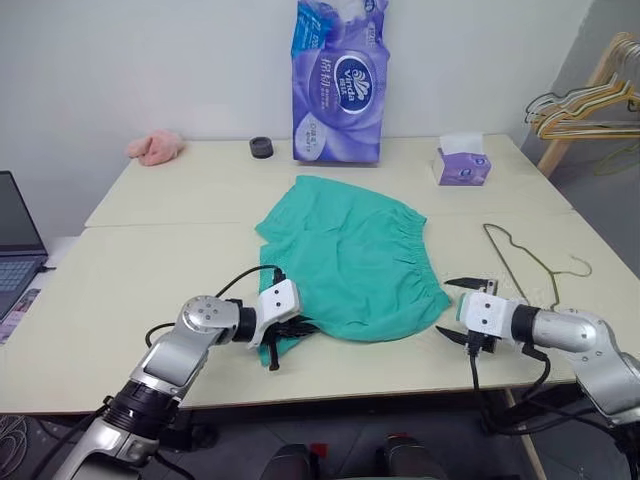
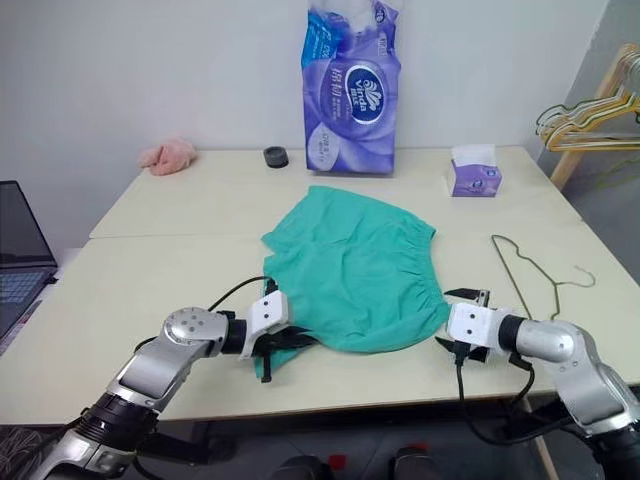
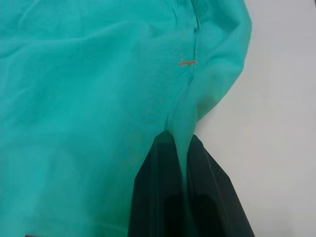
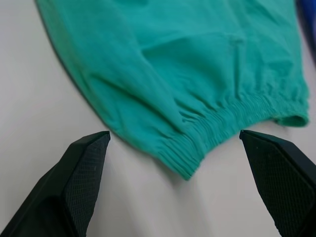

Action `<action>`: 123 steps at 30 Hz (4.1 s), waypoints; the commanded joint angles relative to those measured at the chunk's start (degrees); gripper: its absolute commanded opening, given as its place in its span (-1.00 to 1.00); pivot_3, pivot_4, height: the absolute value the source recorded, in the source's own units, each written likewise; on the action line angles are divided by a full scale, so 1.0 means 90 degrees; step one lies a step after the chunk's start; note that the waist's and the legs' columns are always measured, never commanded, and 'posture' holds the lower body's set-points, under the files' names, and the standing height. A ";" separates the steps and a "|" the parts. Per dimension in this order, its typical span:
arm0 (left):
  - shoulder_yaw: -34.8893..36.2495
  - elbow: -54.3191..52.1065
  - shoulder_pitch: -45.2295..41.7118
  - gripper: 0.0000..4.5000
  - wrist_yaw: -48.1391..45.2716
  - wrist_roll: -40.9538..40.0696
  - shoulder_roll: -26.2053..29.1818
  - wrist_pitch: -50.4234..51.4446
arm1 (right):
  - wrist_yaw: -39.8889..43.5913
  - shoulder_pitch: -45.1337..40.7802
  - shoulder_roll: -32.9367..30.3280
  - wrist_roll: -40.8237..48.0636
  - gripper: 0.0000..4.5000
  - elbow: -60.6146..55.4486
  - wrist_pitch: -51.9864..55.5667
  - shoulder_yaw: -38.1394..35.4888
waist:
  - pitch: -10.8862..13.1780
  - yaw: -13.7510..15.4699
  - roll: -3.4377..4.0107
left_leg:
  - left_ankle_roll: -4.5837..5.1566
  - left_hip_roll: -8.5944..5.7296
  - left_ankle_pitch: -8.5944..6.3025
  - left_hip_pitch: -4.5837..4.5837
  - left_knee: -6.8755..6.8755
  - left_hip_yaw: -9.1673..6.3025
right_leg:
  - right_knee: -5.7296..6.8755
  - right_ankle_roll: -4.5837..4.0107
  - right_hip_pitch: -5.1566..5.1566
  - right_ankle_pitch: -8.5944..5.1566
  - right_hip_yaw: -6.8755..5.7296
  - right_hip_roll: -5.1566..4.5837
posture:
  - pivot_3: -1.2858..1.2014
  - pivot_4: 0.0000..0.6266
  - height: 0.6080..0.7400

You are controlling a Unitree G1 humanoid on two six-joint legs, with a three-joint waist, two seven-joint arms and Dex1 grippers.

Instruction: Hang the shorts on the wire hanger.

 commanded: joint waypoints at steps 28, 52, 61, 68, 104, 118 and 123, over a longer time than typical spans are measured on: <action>-0.0004 -0.0716 0.0581 -1.00 -0.1750 -0.0383 0.1492 -0.0258 | 0.1399 -0.1424 -0.0116 -0.0275 -0.99 0.0621 -0.1197 0.0661 | 0.0002 -0.0033 0.0005 | -0.0001 0.0000 -0.0001 0.0000 -0.0001 -0.0009 | 0.0024 -0.0011 -0.0010 -0.0003 -0.0002 -0.0001 | -0.02 -0.83 1.00; -0.0497 -0.1572 0.1060 -0.80 -0.2455 -0.0746 0.1643 0.0136 | 0.2348 0.0577 -0.1844 0.1081 -1.00 -0.2932 0.1761 -0.0114 | 0.0022 -0.0059 0.0009 | -0.0001 0.0007 0.0000 0.0009 0.0011 -0.0005 | 0.0010 0.0014 -0.0002 -0.0029 -0.0013 -0.0004 | -0.08 -0.79 1.00; -0.0322 -0.2000 0.1165 0.36 -0.2314 -0.1179 0.1649 0.0753 | 0.2671 0.0988 -0.2085 0.1488 0.02 -0.3102 0.1661 -0.0402 | 0.0026 -0.0054 0.0008 | -0.0001 0.0008 0.0000 0.0008 0.0011 -0.0007 | 0.0011 0.0014 0.0002 -0.0029 -0.0014 -0.0004 | -0.07 -0.80 1.00; 0.0069 -0.1896 0.0801 0.98 -0.1695 -0.1508 0.1128 0.1082 | 0.2461 0.1019 -0.1733 0.2868 0.31 -0.2868 0.2662 -0.1661 | 0.0024 -0.0042 -0.0002 | -0.0001 0.0008 0.0000 0.0011 0.0016 -0.0008 | 0.0011 0.0017 0.0012 -0.0027 -0.0015 -0.0004 | -0.06 -0.82 1.00; -0.0299 -0.1286 -0.0929 1.00 -0.0043 -0.0691 -0.0780 0.0101 | -0.2681 -0.0103 0.1199 0.2558 0.69 0.1160 0.6546 -0.3643 | -0.0005 -0.0393 0.0019 | 0.0003 0.0000 0.0003 0.0022 0.0013 0.0076 | 0.0010 0.0035 0.0010 0.0011 0.0057 0.0046 | -0.09 -0.86 1.00; -0.0347 -0.1297 -0.0836 1.00 0.0041 -0.0614 -0.0905 0.0074 | -0.1708 -0.0892 0.0624 0.2296 -0.16 0.3075 0.6380 -0.2157 | -0.0092 -0.0414 -0.0125 | 0.0009 0.0024 -0.0007 0.0104 0.0003 0.0073 | -0.0034 0.0057 0.0106 0.0000 0.0055 0.0036 | -0.08 -0.85 1.00; -0.0196 -0.1242 -0.0793 1.00 0.0280 -0.0634 -0.0985 0.0179 | -0.2061 -0.0673 0.0782 0.2192 -0.91 0.2975 0.6283 -0.2324 | -0.0112 -0.0385 -0.0145 | 0.0002 0.0050 -0.0011 0.0104 0.0001 0.0057 | -0.0074 0.0040 0.0124 0.0015 0.0047 0.0039 | -0.07 -0.85 1.00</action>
